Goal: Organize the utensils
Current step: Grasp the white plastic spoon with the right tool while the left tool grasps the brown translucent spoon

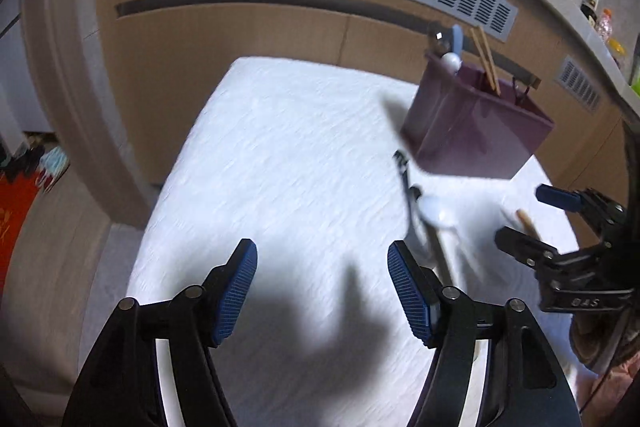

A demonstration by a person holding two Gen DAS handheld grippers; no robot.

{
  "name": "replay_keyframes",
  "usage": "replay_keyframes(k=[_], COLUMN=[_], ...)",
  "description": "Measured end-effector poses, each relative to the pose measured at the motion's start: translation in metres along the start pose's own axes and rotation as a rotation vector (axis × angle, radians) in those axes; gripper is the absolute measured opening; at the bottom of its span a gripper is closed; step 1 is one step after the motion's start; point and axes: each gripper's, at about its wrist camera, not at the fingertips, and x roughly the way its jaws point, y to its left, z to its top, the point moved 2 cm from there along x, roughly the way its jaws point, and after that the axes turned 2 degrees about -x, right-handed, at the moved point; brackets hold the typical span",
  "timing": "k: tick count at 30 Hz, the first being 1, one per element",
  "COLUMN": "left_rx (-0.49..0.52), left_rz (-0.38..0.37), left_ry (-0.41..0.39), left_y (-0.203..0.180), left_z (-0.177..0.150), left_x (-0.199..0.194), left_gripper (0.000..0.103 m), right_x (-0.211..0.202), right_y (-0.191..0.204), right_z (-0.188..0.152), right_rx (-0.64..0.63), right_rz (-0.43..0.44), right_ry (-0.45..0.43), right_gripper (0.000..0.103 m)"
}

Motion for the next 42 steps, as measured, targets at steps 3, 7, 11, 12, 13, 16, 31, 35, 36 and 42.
replay_keyframes(k=[3,7,11,12,13,16,31,35,36,42], left_rx=[-0.014,-0.034,-0.054,-0.055,-0.052,-0.041,0.193,0.195,0.181,0.111], left_rz=[0.007,-0.003,-0.032,-0.037,-0.041,-0.049,-0.213,-0.145,-0.133,-0.045], left_ry=[-0.002,0.007,0.021,0.025,0.028,0.042,0.023,0.060,0.070,0.112], left_y=[0.012,0.018,0.023,0.023,0.023,0.018,-0.077,-0.103,-0.107,-0.112], left_z=[-0.011,-0.014,-0.019,-0.020,-0.021,-0.021,-0.048,-0.060,-0.060,-0.056], left_x=[-0.007,-0.009,-0.009,-0.009,-0.008,-0.004,-0.012,-0.007,-0.005,0.013], left_gripper=[0.072,0.073,0.073,0.073,0.073,0.073,0.073,0.073,0.072,0.068], right_x=[0.013,0.037,0.058,0.061,0.062,0.055,-0.054,-0.070,-0.074,-0.083], right_y=[0.017,0.033,0.032,0.031,0.030,0.033,-0.032,-0.048,-0.053,-0.066], right_z=[0.006,0.015,0.025,0.027,0.028,0.025,-0.052,-0.079,-0.085,-0.108], right_rx=[-0.031,-0.065,-0.038,-0.027,-0.014,-0.008,0.208,0.274,0.292,0.348], right_rz=[0.013,0.047,0.035,0.041,0.056,0.091,0.000,-0.054,-0.063,-0.092], right_ry=[-0.017,0.030,0.056,0.059,0.065,0.083,-0.021,-0.042,-0.050,-0.083], right_gripper=[0.094,0.058,0.055,0.055,0.049,0.031,0.031,0.031,0.031,0.031])
